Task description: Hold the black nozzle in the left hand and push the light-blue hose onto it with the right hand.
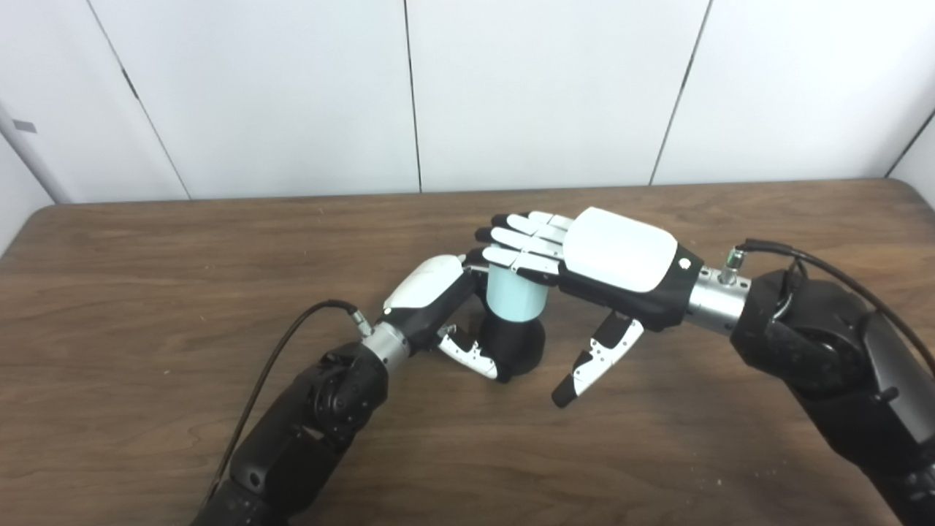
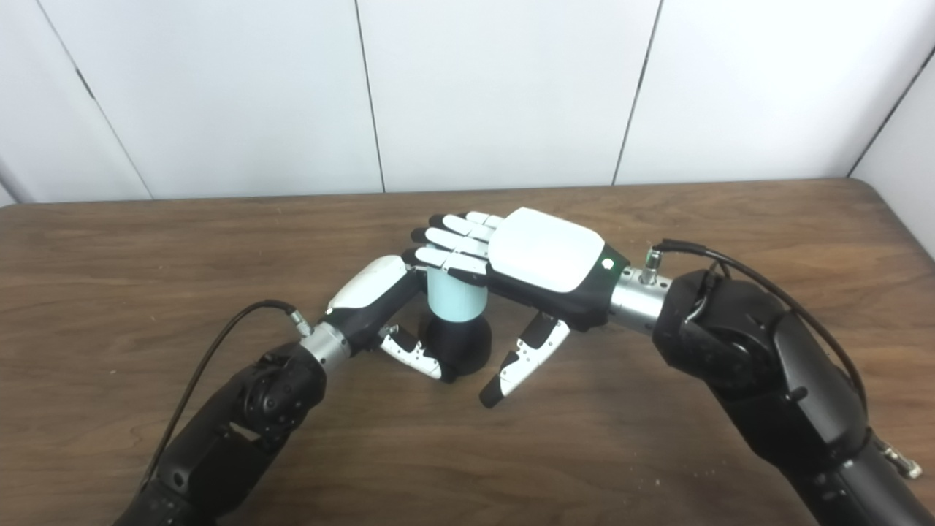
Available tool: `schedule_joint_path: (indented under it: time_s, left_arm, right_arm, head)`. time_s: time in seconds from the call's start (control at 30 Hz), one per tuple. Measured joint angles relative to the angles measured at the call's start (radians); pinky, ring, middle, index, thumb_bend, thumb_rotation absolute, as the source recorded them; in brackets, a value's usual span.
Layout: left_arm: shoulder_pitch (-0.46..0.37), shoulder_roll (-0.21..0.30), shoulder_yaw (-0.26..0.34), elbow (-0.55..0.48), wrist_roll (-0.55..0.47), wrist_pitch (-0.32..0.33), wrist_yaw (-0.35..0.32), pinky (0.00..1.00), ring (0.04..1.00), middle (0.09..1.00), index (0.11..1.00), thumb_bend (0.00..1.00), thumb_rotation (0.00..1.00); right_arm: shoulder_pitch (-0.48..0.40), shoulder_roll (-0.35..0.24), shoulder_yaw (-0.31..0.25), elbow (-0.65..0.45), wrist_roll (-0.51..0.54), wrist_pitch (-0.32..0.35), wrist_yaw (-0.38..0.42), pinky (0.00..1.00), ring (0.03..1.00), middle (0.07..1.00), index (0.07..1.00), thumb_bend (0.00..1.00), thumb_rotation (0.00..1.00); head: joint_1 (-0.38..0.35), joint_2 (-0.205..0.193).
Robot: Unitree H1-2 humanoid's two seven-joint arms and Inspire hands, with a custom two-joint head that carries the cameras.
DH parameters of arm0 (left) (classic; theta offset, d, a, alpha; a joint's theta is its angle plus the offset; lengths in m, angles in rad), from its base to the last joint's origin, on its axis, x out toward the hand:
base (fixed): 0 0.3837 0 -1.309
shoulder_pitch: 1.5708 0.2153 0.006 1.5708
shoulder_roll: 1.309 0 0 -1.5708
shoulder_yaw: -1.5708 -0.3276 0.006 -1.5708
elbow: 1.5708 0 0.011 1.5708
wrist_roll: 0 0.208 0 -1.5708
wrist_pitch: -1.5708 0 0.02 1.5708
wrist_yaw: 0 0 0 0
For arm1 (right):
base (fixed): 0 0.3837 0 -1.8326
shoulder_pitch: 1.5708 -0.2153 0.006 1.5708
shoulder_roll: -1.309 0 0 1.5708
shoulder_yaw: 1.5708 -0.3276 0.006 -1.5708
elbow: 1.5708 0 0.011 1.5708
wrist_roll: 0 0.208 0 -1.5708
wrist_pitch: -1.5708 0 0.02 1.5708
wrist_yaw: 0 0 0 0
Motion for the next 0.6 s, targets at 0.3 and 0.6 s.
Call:
schedule_joint_path:
  time_s: [0.3,0.6]
  left_arm:
    - [0.000,0.001,0.002,-0.001,0.000,0.000,-0.003,1.00,0.600,0.468,0.499,0.52,0.00]
    - [0.000,0.002,0.003,-0.002,-0.001,0.000,-0.003,1.00,0.600,0.457,0.506,0.52,0.00]
  right_arm:
    - [0.009,-0.015,0.025,0.028,-0.026,-0.084,-0.069,1.00,1.000,1.000,0.951,0.69,0.75]
    - [0.002,-0.035,0.062,0.032,-0.030,-0.092,-0.117,1.00,1.000,0.989,0.926,0.68,0.71]
  head:
    - [-0.002,0.003]
    - [0.000,0.006]
